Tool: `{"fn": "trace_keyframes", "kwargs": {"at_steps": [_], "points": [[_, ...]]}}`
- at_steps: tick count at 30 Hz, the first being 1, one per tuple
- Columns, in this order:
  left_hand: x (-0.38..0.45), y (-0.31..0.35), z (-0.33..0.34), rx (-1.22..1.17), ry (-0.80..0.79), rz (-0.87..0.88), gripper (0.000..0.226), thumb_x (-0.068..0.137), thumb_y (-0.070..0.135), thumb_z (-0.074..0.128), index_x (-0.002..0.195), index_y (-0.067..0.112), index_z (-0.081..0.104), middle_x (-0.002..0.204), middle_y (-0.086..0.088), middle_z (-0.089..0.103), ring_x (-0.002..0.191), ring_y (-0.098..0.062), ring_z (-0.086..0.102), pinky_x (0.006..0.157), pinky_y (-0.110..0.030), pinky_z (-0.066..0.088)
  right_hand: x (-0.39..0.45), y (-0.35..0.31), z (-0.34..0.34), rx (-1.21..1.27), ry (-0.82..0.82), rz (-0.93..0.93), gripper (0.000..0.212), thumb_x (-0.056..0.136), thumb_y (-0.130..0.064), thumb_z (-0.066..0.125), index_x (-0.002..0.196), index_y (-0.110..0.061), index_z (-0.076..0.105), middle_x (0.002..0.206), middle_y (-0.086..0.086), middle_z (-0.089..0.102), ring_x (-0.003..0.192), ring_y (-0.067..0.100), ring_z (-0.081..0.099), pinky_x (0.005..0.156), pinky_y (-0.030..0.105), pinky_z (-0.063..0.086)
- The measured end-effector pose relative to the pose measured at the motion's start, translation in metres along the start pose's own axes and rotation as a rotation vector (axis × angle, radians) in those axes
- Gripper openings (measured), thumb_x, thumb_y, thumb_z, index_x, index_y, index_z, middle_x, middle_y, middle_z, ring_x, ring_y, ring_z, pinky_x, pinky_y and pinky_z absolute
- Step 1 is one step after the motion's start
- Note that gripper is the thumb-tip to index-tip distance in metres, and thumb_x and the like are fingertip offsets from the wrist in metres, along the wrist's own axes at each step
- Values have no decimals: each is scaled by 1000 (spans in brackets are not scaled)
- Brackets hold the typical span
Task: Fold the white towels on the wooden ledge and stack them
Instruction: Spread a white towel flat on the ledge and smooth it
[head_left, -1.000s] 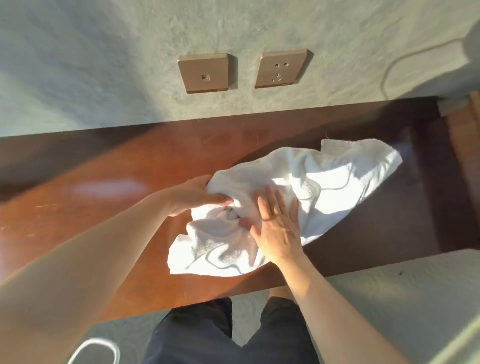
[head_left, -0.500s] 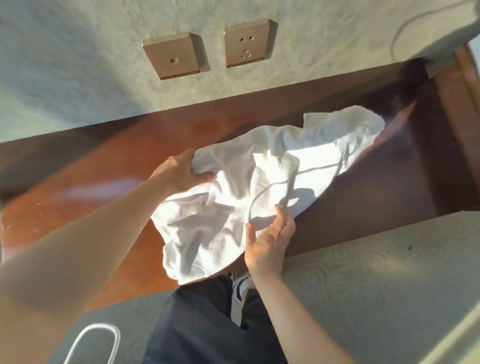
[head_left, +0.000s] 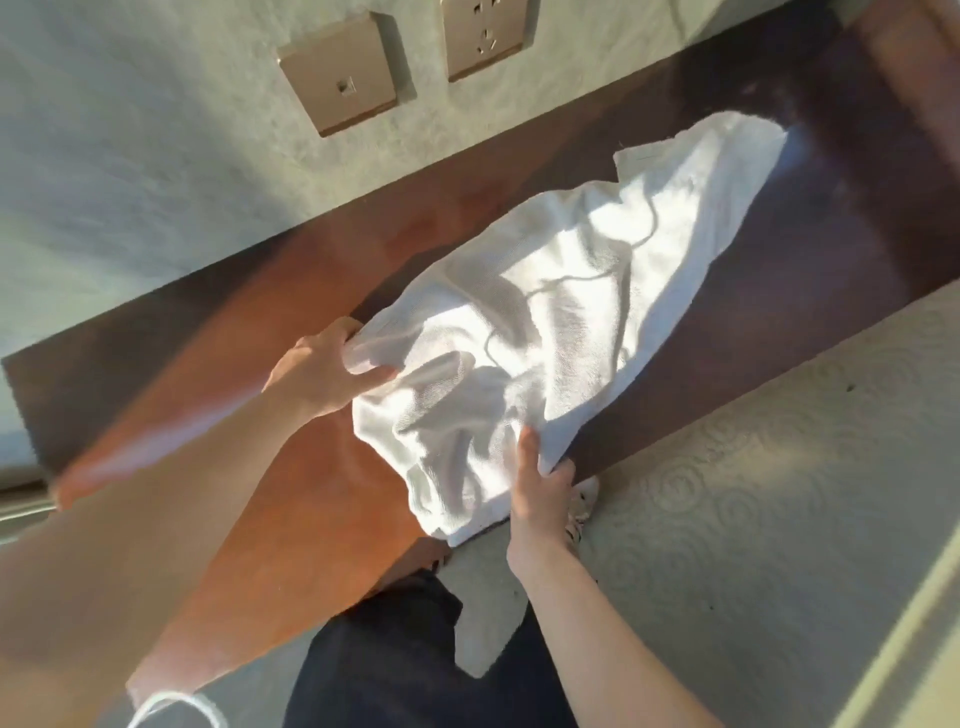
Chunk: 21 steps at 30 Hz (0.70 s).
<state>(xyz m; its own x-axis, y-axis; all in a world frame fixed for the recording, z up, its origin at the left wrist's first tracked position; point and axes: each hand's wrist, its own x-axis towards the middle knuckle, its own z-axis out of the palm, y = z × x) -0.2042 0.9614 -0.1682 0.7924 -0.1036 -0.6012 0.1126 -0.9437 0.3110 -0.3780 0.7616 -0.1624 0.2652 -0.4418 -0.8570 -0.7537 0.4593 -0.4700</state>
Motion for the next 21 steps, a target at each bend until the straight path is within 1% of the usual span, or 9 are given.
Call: {"fn": "trace_keyframes", "kwargs": {"at_steps": [2,4,7,10,12,13,15,17,21], "points": [[-1,-8,-3,-167,6,30,62,75,64,77,119,28,55,112,1,67,98,-24,65,81,-42,57,-6,8,11,89,-24,-35,75,91,-61,62,152,-25,38,148,-8,50,138,19,47,110,37,40],[0,-13,-9,-497,-51,28,37,79,40,84,108,26,65,103,2,72,93,-23,70,80,-40,60,-14,12,20,121,-75,-128,50,90,-52,69,134,-33,57,124,-20,65,124,6,58,101,27,44],[0,-13,-22,-760,-176,78,30,80,26,84,106,23,70,97,2,76,90,-19,74,69,-27,59,-22,20,30,240,-151,-172,43,89,-38,75,129,-34,60,117,-18,71,110,0,66,97,26,51],[3,-20,-29,-707,-141,142,17,85,30,81,99,30,72,90,6,75,83,-12,72,72,-27,59,-29,31,36,391,-245,-126,52,89,-28,77,135,-29,54,125,-7,70,116,12,67,96,32,52],[10,-28,-35,-621,-10,158,7,88,35,77,92,40,74,87,3,74,81,-14,69,72,-30,57,-30,37,38,424,-173,-107,52,87,-26,79,132,-26,52,122,-4,71,109,12,70,89,31,56],[12,-31,-38,-572,70,158,5,89,37,75,88,42,74,83,4,72,76,-14,66,68,-24,54,-31,38,38,416,-96,-101,52,85,-27,81,128,-25,52,119,-4,71,103,11,72,83,28,58],[14,-37,-40,-525,189,184,5,94,32,70,92,35,73,75,5,66,67,-10,58,55,-10,44,-34,42,39,347,29,-94,54,82,-32,83,123,-22,50,114,-5,69,96,11,71,74,24,56],[11,-42,-37,-474,252,197,12,99,24,64,107,22,73,82,3,64,69,-9,57,54,-5,40,-35,49,38,272,58,-60,52,82,-38,83,120,-21,52,112,-5,68,96,10,69,70,22,51],[8,-57,-27,-439,423,89,21,95,33,66,109,21,75,88,6,67,84,-15,61,69,-18,41,-35,59,36,284,-21,-35,37,84,-39,80,114,-21,66,106,-6,76,91,10,74,72,24,56]]}}
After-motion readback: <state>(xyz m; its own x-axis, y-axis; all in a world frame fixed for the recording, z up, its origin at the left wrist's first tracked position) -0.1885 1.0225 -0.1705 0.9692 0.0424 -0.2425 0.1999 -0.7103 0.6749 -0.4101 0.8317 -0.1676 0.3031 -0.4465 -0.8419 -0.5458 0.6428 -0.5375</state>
